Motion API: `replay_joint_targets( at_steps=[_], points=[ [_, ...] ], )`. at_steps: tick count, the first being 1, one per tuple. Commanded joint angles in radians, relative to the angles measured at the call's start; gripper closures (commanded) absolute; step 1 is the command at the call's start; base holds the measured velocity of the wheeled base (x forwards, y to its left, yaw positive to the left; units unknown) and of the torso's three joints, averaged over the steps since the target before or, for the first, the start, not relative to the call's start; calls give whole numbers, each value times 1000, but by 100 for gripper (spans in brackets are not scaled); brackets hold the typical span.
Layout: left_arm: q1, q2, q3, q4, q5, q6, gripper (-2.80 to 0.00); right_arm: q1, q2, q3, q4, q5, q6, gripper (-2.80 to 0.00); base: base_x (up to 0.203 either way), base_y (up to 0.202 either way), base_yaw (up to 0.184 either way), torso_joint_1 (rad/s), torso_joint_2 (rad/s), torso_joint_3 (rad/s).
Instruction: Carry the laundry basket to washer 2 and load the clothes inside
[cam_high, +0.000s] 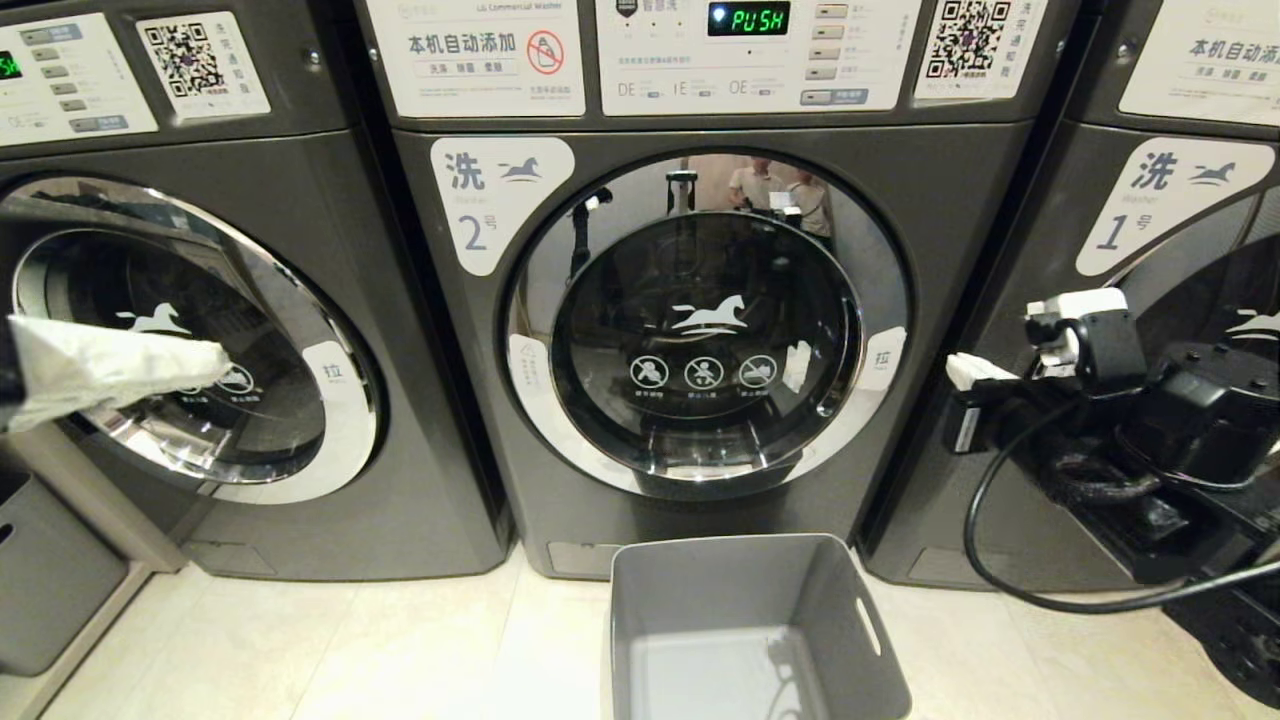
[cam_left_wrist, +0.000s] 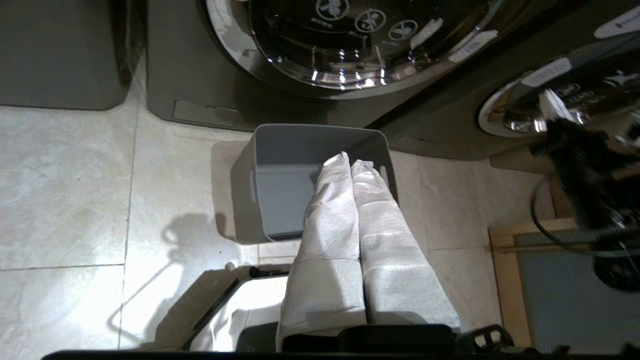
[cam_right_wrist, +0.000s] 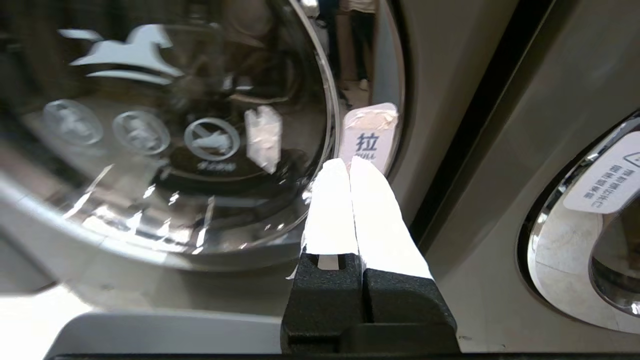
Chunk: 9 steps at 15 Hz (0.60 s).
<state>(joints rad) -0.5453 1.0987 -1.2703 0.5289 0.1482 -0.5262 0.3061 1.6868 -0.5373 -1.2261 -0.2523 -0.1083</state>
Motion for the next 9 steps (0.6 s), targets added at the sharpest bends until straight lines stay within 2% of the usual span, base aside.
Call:
replay_joint_targets(
  at_steps=[1,5,7,9],
  points=[
    [-2,-14,90,-95,51,-1,0,15,-156,68,42,-1,-2,0,0,0,0,0,0,0],
    [-2,-96,183,-150,137,32,0,15,-330,209,146,-15,-1,0,0,0,0,0,0,0],
    [-2,-99,180,-151,148,32,0,-25,-281,185,150,-41,0,0,0,0,0,0,0,0],
    [-2,-118,181,-139,148,34,0,-77,-126,110,130,-81,2,0,0,0,0,0,0,0]
  ],
)
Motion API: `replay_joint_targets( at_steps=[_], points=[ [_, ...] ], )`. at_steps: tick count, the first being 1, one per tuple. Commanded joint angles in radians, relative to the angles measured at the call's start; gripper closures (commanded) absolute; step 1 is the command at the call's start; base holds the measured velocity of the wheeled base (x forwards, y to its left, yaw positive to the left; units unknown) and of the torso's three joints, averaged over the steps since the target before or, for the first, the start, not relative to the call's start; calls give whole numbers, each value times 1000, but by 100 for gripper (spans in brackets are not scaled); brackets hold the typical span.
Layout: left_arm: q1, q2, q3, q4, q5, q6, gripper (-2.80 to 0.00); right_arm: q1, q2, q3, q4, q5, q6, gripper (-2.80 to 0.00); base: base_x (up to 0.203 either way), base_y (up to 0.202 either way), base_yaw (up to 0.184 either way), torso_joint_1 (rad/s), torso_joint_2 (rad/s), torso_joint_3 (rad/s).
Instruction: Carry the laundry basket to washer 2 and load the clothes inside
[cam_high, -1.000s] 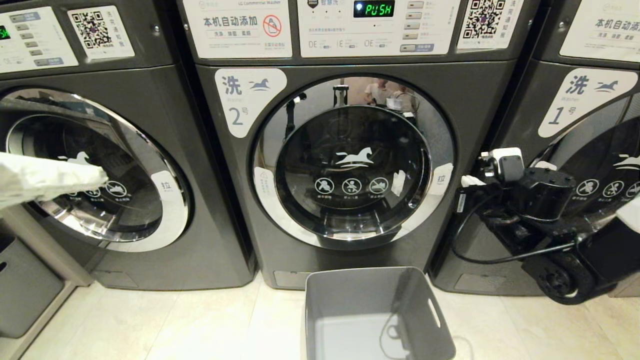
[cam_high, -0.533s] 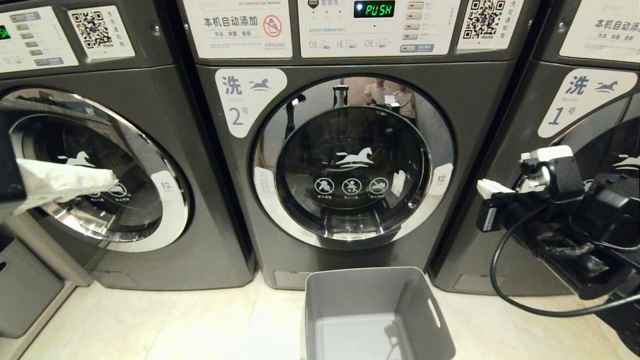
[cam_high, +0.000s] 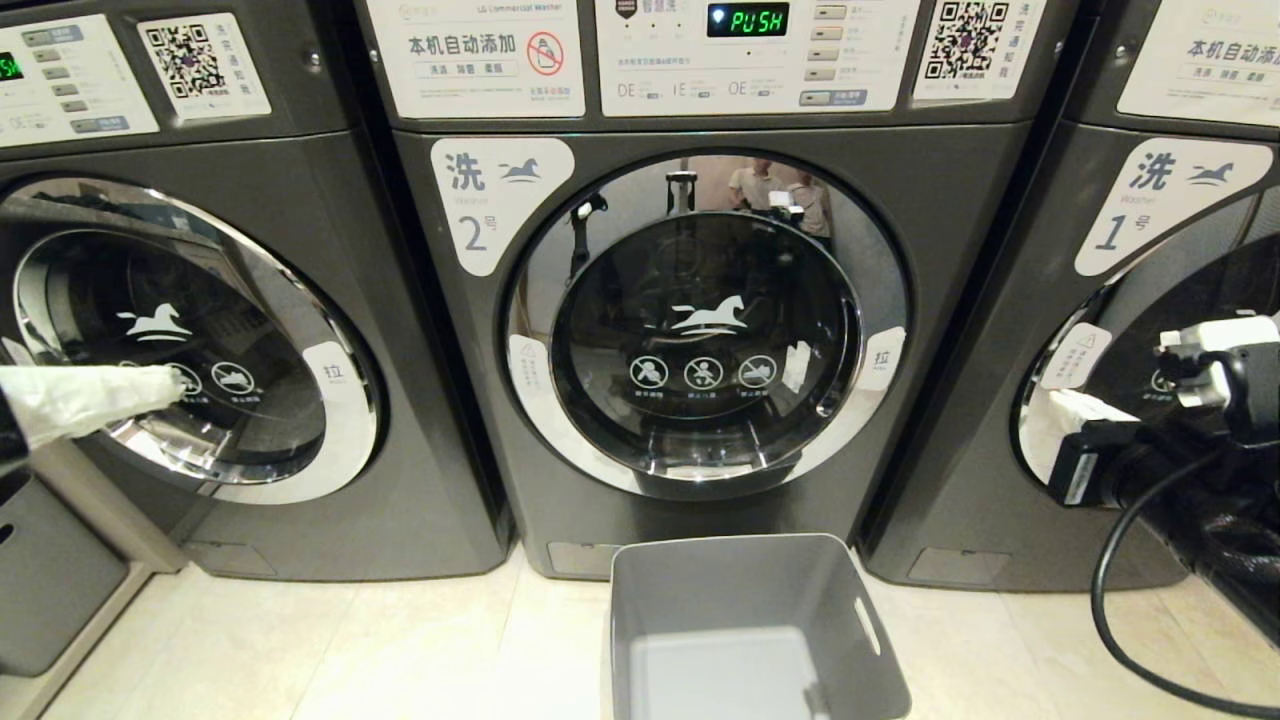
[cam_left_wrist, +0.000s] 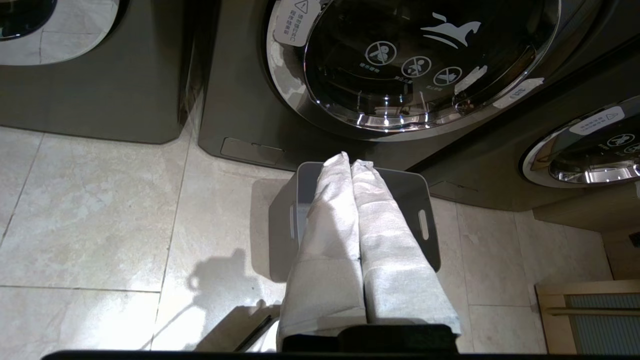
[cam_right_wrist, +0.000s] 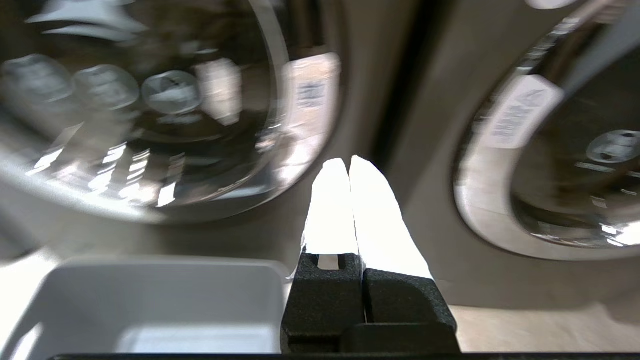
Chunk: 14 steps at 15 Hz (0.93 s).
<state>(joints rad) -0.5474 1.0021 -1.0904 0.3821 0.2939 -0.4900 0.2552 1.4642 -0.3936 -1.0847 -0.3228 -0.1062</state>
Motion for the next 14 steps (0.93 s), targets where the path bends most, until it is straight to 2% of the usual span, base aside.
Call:
replay_joint_targets(
  at_steps=[1,3,6,7,9,11,14],
  points=[
    [0,-33,2,10,3,2,0,-42,180,-79,-36,-45,0,0,0,0,0,0,0,0],
    [0,-39,2,12,4,37,0,-77,315,-190,-77,-103,4,0,0,0,0,0,0,0],
    [0,-32,7,34,4,54,0,-103,471,-312,-144,-130,14,0,0,0,0,0,0,0],
    [0,-34,7,41,4,54,0,-103,509,-325,-188,-124,15,0,0,0,0,0,0,0],
    [0,-34,9,46,9,54,0,-97,559,-331,-277,-56,15,0,0,0,0,0,0,0],
    [0,-31,13,44,13,54,0,-97,601,-354,-308,-14,14,0,0,0,0,0,0,0],
    [1,-39,35,43,16,54,0,-103,663,-430,-322,3,13,0,0,0,0,0,0,0]
  ],
)
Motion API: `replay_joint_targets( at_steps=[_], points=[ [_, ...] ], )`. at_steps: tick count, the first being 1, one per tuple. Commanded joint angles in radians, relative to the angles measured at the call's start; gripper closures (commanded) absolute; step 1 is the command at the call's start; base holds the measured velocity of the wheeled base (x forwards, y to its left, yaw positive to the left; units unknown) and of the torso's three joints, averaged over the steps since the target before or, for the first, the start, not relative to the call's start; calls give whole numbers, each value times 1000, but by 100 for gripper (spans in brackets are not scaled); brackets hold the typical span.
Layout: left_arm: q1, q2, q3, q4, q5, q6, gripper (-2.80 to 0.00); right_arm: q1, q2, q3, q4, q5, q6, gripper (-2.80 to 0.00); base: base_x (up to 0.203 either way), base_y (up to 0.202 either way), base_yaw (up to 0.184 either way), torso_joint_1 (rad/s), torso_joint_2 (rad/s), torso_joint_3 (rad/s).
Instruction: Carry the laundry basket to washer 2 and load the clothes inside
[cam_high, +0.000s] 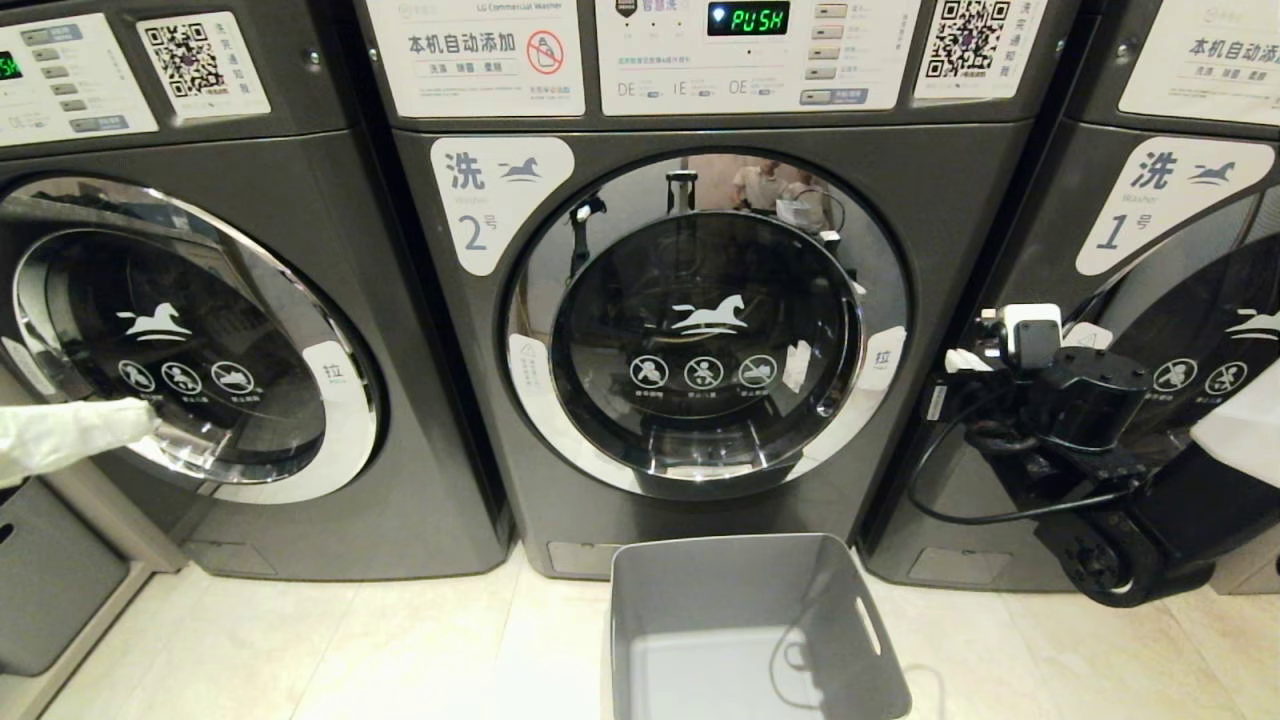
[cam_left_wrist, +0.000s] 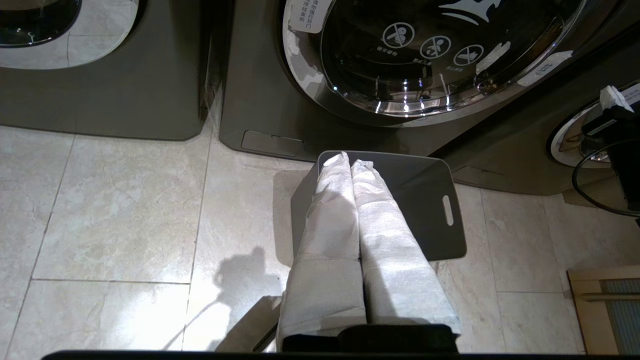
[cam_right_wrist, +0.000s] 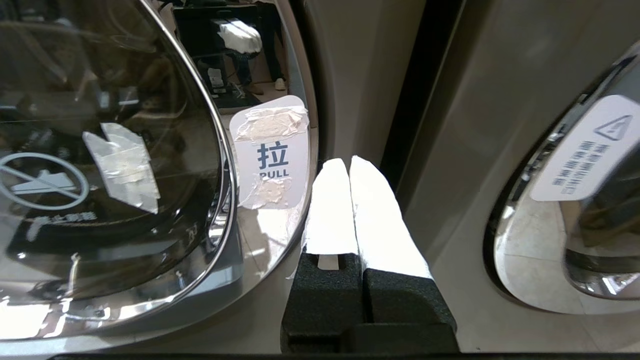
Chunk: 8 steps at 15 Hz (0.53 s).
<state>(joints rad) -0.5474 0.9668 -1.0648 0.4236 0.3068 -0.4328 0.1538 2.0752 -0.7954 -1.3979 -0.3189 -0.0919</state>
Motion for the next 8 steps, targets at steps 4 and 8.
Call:
replay_joint_targets(
  at_steps=[4,8],
  points=[
    [2,-12,17,3,5,-3,0,-1,155,-188,-9,0,-5,0,0,0,0,0,0,0],
    [3,-17,19,4,5,-3,0,0,224,-286,-9,20,-8,0,0,0,0,0,0,0]
  ],
)
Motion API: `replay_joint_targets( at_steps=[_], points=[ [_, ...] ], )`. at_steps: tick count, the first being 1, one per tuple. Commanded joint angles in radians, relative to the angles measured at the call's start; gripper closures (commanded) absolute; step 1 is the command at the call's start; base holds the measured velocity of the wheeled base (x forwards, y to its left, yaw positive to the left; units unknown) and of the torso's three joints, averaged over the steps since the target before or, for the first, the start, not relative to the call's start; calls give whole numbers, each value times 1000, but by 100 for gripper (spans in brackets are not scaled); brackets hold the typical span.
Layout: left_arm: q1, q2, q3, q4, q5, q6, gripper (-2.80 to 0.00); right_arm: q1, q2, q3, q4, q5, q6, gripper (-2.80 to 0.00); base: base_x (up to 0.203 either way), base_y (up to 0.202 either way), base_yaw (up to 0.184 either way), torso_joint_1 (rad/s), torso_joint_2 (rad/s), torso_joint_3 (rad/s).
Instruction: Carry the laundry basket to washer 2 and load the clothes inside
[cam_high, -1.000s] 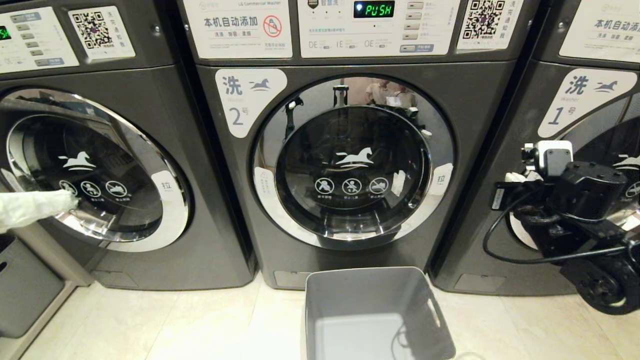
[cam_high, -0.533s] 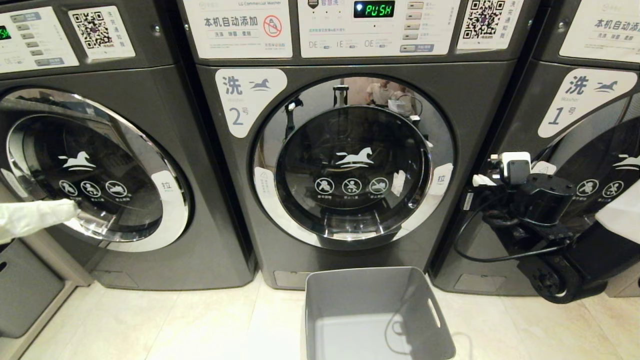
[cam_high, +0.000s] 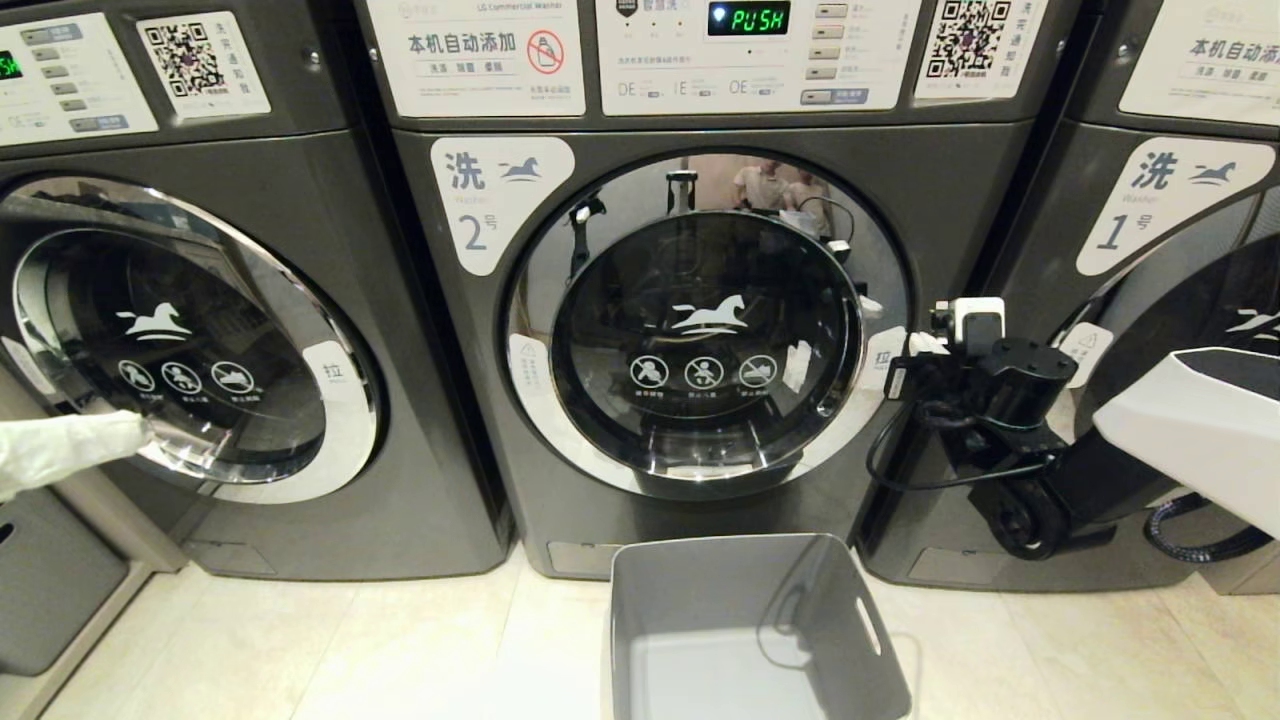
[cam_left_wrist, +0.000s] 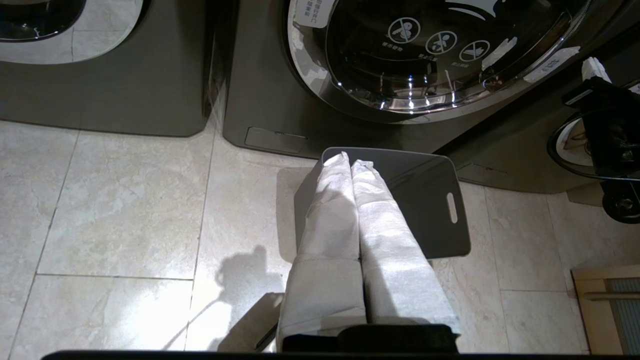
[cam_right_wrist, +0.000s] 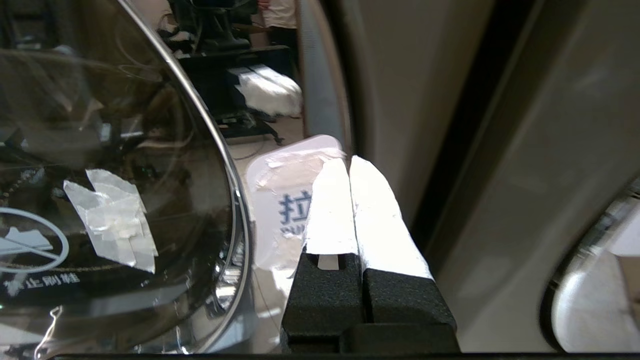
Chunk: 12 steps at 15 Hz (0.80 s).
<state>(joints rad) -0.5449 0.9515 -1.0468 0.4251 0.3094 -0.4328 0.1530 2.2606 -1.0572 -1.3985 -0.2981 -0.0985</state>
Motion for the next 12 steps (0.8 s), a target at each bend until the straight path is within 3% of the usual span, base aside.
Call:
replay_joint_targets(
  at_steps=[1,12],
  points=[
    [0,-2,1,3,3,-3,0,0,52,-46,-8,1,-1,0,0,0,0,0,0,0],
    [0,-2,-1,4,24,-3,0,-6,221,-287,-5,27,-1,0,0,0,0,0,0,0]
  ],
)
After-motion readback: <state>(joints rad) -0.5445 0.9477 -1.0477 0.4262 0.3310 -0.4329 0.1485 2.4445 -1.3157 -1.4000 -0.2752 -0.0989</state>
